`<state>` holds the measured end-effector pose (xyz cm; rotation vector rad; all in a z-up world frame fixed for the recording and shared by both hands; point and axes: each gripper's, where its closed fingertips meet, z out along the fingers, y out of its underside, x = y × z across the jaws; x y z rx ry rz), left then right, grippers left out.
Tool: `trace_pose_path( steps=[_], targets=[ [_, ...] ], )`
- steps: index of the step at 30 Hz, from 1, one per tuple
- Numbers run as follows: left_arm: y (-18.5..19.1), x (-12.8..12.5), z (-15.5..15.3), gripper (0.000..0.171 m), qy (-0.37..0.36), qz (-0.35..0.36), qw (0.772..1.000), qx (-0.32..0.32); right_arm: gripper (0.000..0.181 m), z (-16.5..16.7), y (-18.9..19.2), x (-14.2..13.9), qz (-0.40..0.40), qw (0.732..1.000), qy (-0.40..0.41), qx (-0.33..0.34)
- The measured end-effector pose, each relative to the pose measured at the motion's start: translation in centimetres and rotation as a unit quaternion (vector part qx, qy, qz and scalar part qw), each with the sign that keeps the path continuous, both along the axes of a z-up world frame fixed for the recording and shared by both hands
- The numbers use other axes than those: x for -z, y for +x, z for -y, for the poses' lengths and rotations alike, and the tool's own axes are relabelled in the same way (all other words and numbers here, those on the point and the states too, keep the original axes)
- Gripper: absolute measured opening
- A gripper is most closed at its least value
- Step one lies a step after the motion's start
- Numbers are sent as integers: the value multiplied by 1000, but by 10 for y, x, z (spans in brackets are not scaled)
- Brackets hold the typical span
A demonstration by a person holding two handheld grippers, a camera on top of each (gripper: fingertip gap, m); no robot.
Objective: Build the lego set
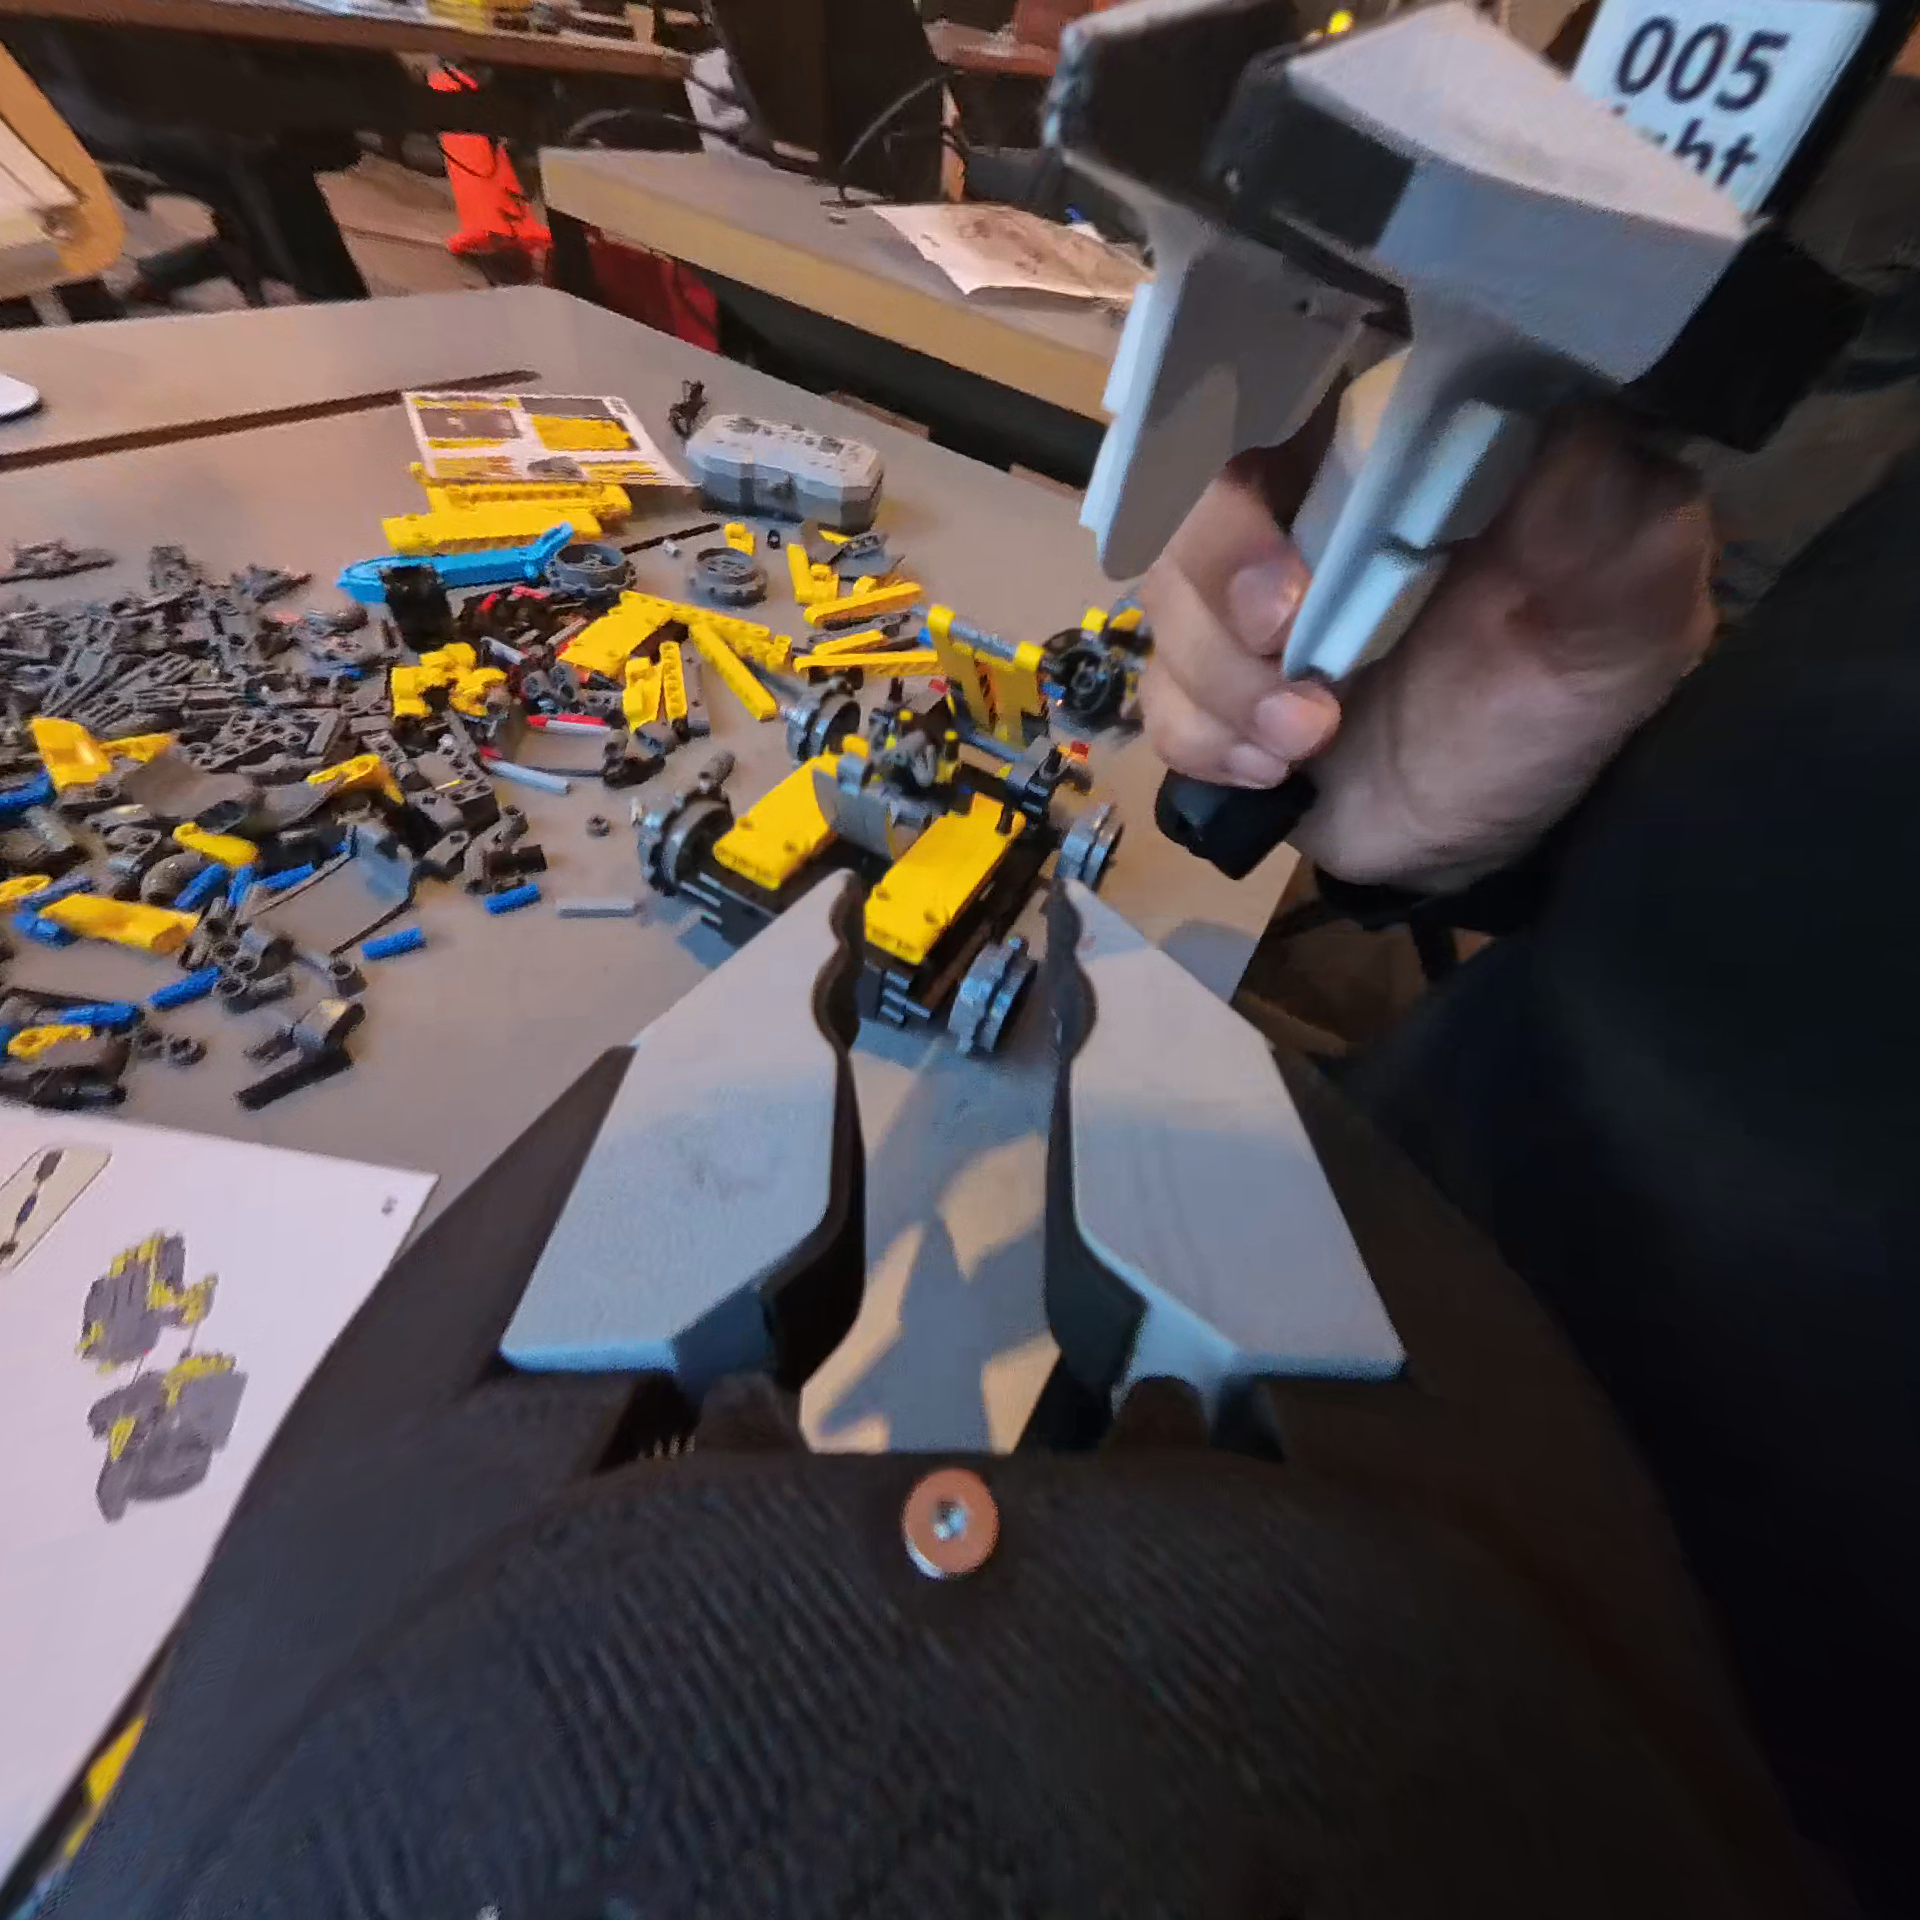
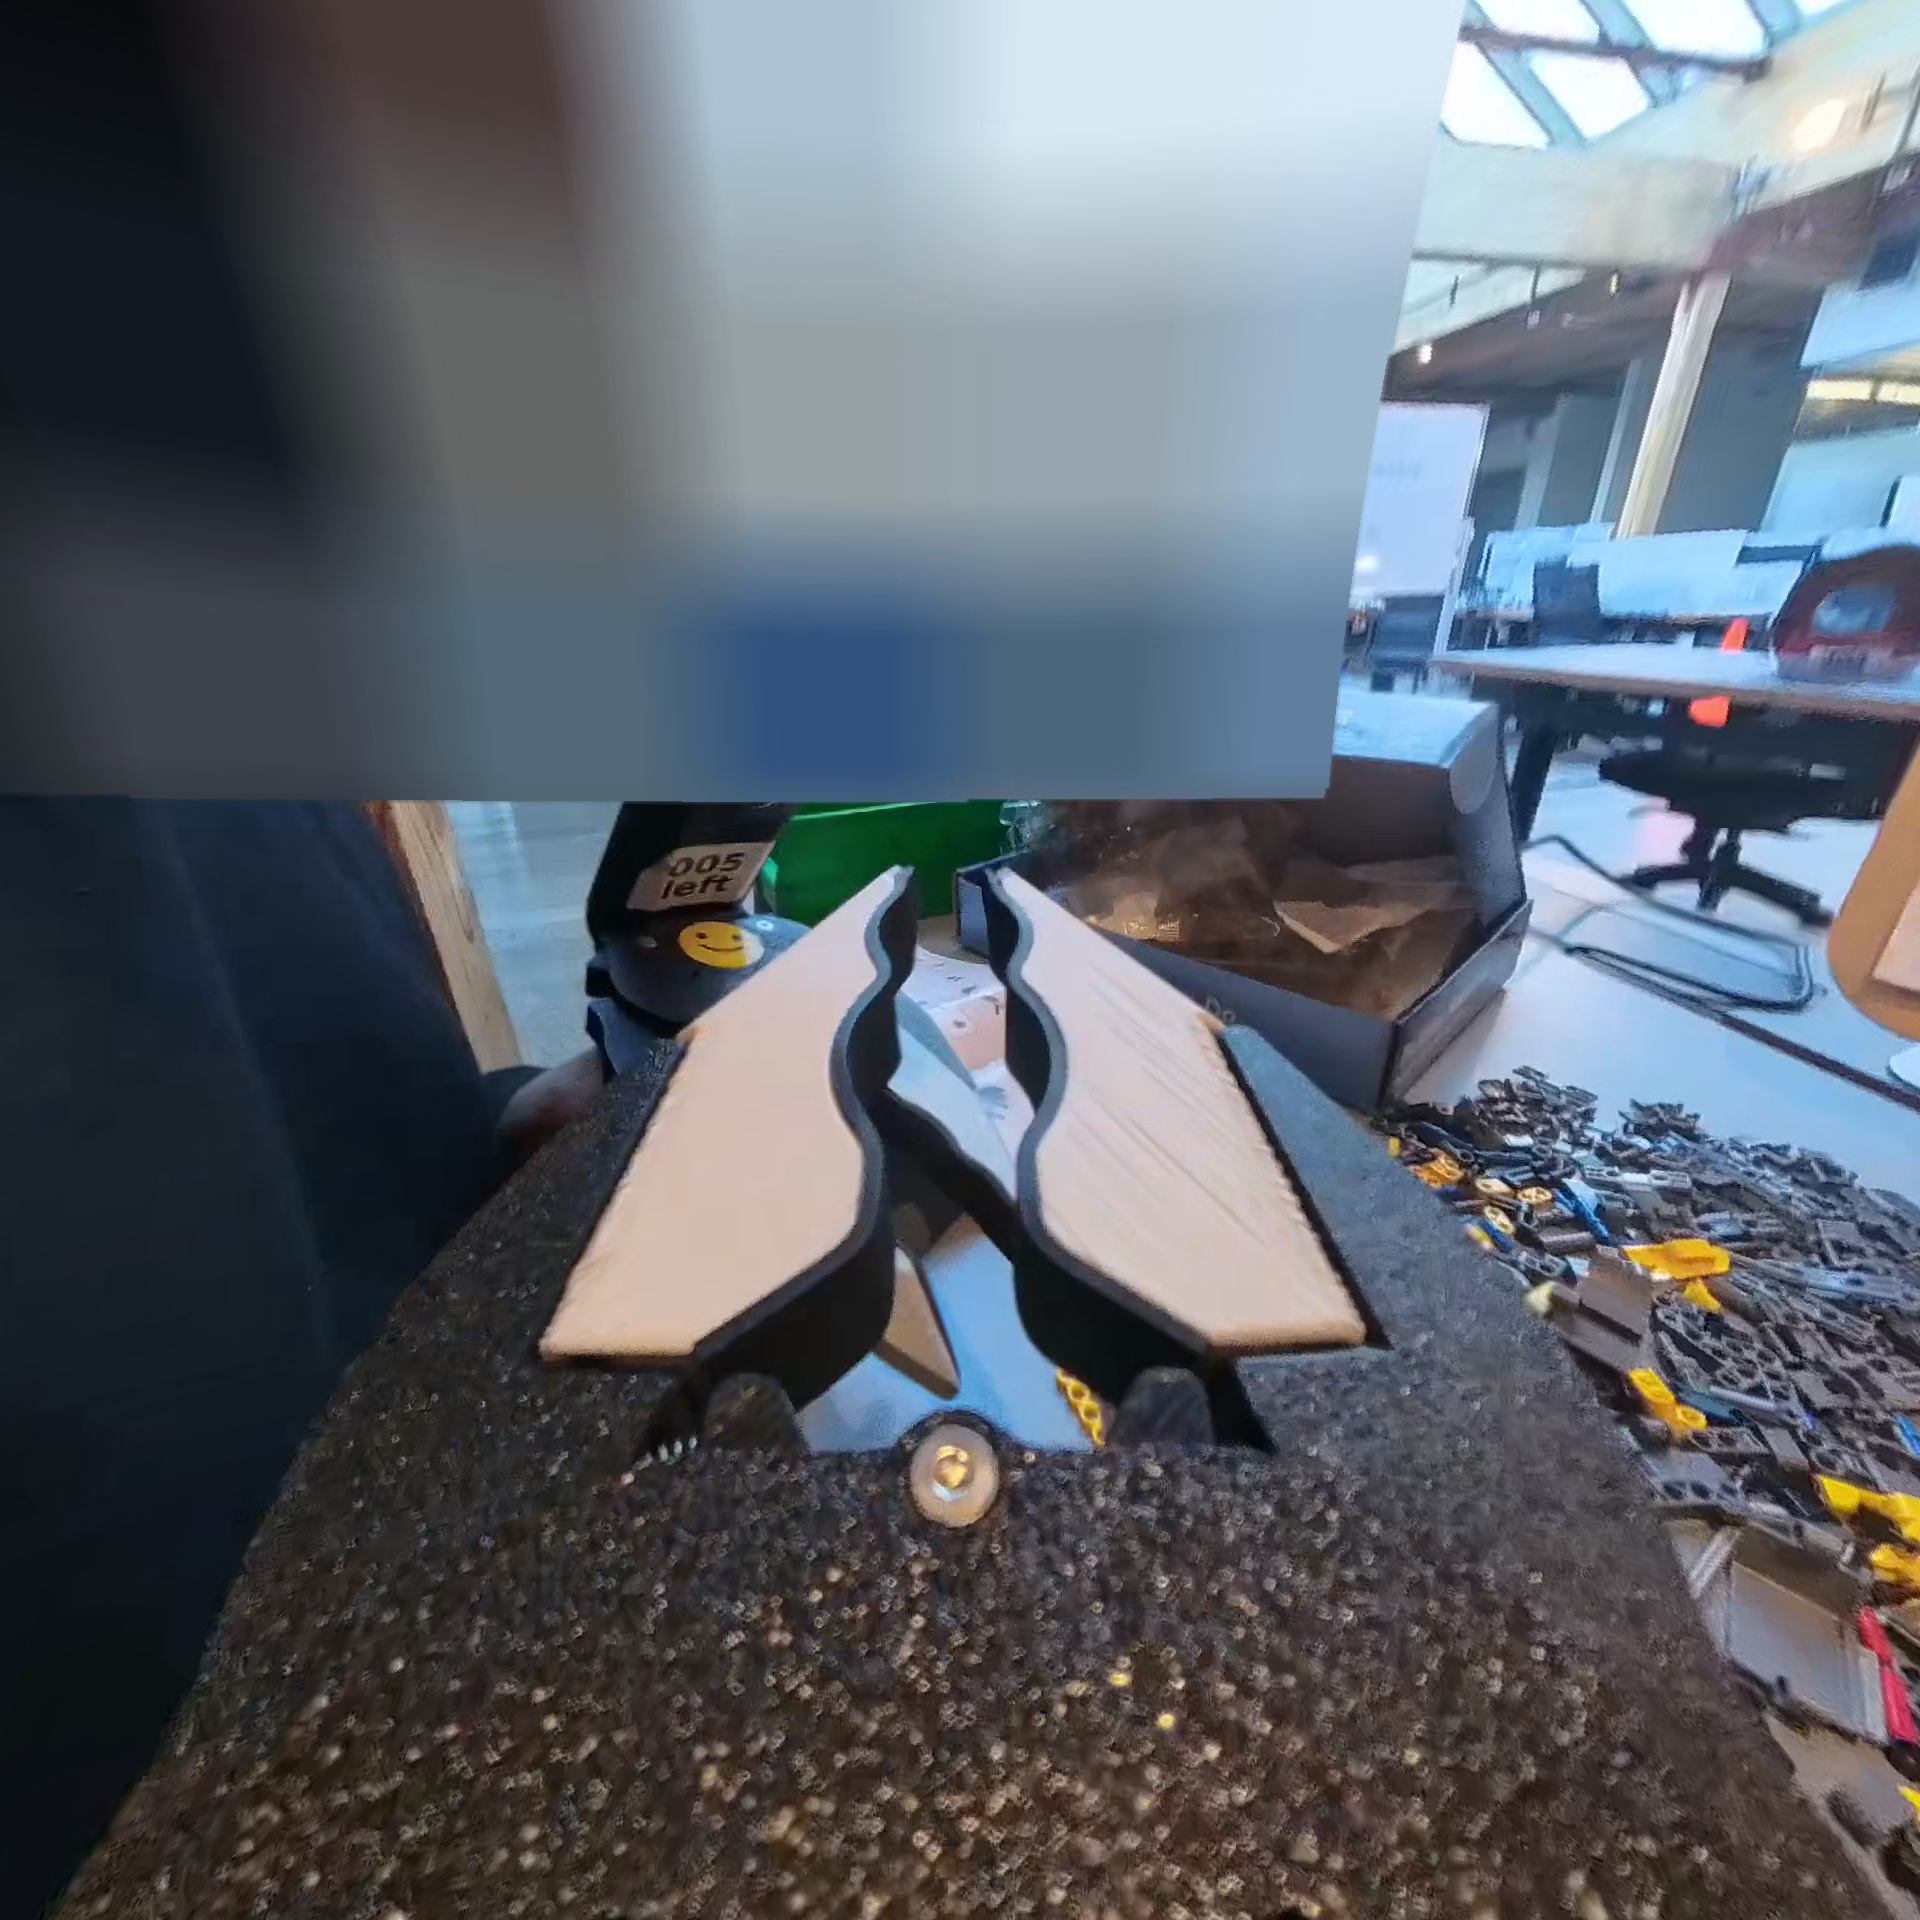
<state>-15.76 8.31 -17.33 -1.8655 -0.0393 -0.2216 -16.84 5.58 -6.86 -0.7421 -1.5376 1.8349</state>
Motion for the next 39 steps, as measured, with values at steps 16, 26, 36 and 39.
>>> trace_pose_path(
  steps=[16, 26, 36, 39],
  targets=[
    [104, 20, 98, 33, -63, -4, 998, -10, 20, 65, 79, 40, 69, 995, -8, 66],
    [142, 17, 130, 33, -32, -18, 998, -48, 24, 99, 126, 41, 63, 997, -21, 34],
    [91, 54, 110, 33, -16, 36, 998, -40, 24, 107, 69, 95, 102, 994, 30, -22],
    [51, 54, 105, 33, -12, 22, 998, -57, 24, 106, 37, 91, 89, 994, 48, -40]
  ],
)
